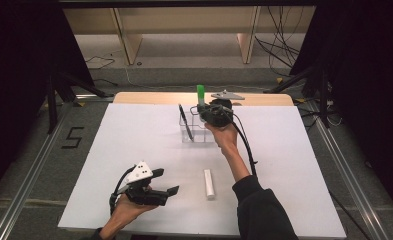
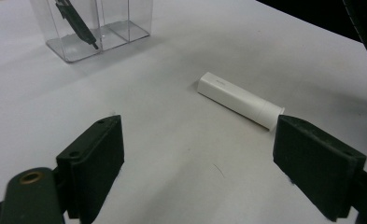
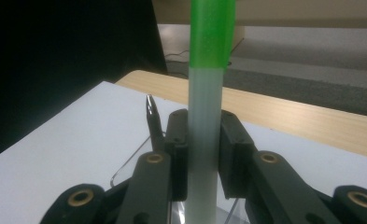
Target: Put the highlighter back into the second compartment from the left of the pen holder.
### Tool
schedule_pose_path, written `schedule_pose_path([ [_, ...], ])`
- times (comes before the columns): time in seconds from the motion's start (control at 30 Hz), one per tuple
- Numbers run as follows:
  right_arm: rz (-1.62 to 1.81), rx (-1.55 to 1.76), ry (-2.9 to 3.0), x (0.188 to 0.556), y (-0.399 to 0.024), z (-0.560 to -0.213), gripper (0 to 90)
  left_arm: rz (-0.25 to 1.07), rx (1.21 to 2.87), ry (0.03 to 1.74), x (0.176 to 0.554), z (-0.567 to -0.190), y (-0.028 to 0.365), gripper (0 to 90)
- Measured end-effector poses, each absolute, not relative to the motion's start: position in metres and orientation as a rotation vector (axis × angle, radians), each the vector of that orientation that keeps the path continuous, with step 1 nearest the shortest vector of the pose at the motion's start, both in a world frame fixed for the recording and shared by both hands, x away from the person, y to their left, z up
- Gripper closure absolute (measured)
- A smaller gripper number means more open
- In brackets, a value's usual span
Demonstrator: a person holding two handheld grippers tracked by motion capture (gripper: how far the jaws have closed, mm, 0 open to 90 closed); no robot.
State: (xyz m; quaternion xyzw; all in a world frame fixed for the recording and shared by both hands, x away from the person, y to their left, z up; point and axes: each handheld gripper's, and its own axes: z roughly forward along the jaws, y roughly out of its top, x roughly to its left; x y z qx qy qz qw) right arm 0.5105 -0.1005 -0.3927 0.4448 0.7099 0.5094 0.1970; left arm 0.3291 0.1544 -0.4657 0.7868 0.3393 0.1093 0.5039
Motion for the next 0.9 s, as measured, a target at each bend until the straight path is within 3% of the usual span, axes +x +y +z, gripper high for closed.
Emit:
schedule_pose_path([
  [0.9, 1.37, 1.322, 1.996, 0.525, -0.087, -0.41, 76.4, 0.261, 1.901, 0.821, 0.33, -0.466, 0.155, 16.2],
])
